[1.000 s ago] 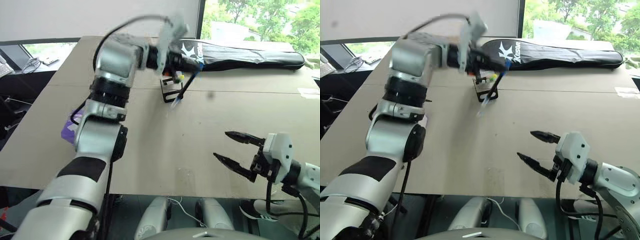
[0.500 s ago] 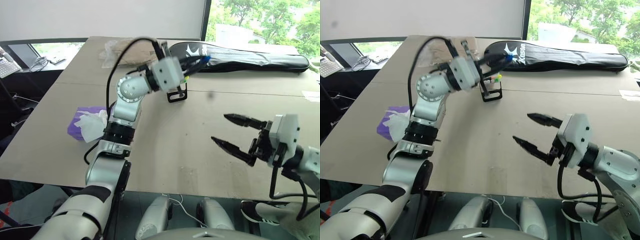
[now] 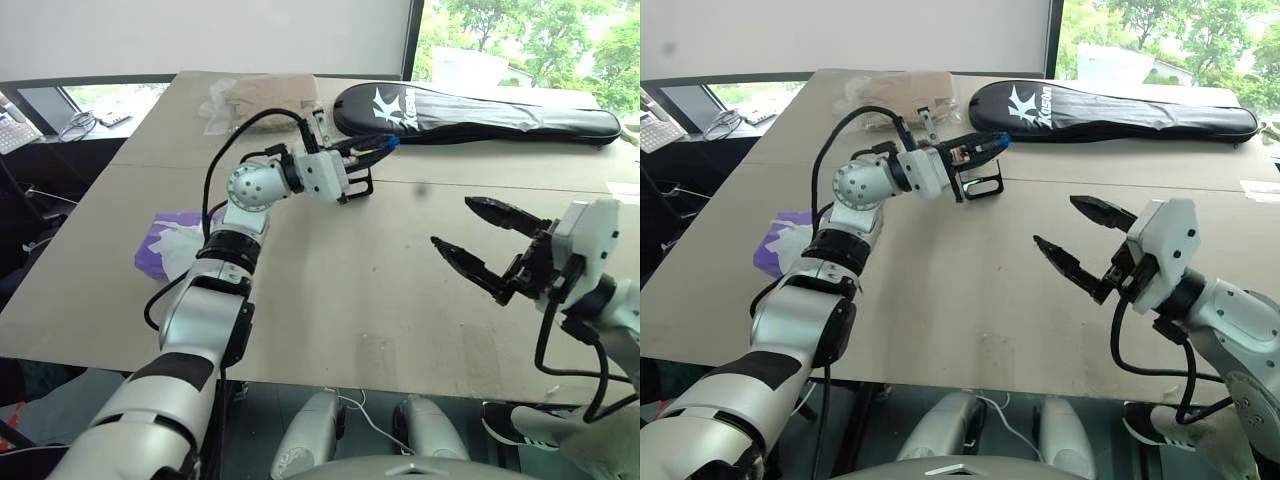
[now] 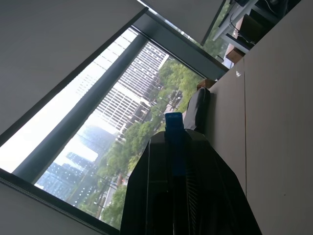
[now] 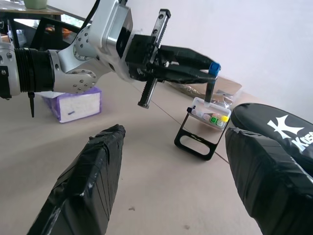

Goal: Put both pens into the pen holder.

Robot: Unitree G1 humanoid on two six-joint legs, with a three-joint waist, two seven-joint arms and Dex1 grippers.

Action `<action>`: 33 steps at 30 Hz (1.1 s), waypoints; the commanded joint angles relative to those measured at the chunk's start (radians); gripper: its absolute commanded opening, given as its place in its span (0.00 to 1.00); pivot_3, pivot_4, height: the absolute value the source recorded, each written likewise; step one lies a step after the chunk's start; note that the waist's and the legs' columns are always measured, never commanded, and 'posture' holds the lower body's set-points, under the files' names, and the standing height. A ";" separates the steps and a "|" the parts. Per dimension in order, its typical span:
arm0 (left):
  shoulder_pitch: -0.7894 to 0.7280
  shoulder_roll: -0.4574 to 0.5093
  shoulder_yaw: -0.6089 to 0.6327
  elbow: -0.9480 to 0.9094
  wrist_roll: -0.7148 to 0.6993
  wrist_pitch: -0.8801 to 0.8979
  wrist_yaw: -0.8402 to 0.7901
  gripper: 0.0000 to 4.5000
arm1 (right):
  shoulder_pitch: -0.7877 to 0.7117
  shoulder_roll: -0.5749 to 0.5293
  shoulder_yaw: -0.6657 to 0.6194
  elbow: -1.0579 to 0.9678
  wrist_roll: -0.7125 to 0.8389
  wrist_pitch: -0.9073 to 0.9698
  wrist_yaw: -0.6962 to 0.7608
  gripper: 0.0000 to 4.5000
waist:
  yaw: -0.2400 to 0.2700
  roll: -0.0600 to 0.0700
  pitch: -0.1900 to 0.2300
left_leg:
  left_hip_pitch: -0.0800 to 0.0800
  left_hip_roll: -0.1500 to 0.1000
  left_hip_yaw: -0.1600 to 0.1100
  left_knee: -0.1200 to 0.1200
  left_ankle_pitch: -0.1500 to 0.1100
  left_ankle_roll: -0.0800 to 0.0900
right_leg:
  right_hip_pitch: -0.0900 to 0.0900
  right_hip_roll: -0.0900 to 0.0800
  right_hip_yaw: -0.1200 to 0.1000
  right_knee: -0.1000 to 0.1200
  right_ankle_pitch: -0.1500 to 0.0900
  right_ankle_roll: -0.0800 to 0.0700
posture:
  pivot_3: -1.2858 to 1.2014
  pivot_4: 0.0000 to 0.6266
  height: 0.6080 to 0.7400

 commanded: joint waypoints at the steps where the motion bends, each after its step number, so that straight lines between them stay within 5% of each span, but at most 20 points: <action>1: -0.028 0.000 0.022 -0.071 -0.066 0.037 -0.004 0.01 | 0.014 0.001 -0.031 -0.045 0.011 -0.014 -0.009 0.79 | -0.004 0.000 0.000 | 0.000 0.000 0.000 0.000 0.000 0.000 | 0.000 0.000 0.000 0.000 0.000 0.000 | 0.52 0.24 1.00; 20: -0.105 0.084 -0.052 0.244 0.246 -0.104 0.223 0.01 | 0.049 -0.007 -0.063 -0.055 0.025 -0.017 -0.003 0.79 | -0.023 0.000 0.000 | 0.001 0.000 0.000 0.000 -0.001 0.002 | 0.000 0.001 0.000 0.001 0.000 0.000 | 0.52 0.24 1.00; 32: -0.127 0.106 -0.070 0.326 0.308 -0.069 0.301 0.01 | 0.076 0.000 -0.057 -0.070 0.011 -0.021 -0.018 0.79 | -0.022 0.000 0.000 | 0.000 0.000 0.000 0.000 -0.002 0.003 | 0.000 0.001 0.000 0.001 0.000 0.000 | 0.52 0.24 1.00; 33: -0.128 0.113 -0.070 0.333 0.316 -0.055 0.318 0.20 | 0.077 -0.001 -0.058 -0.072 0.011 -0.021 -0.018 0.79 | -0.022 0.000 0.000 | 0.000 0.000 0.000 0.000 -0.002 0.003 | 0.000 0.002 0.000 0.001 0.000 0.000 | 0.52 0.24 1.00</action>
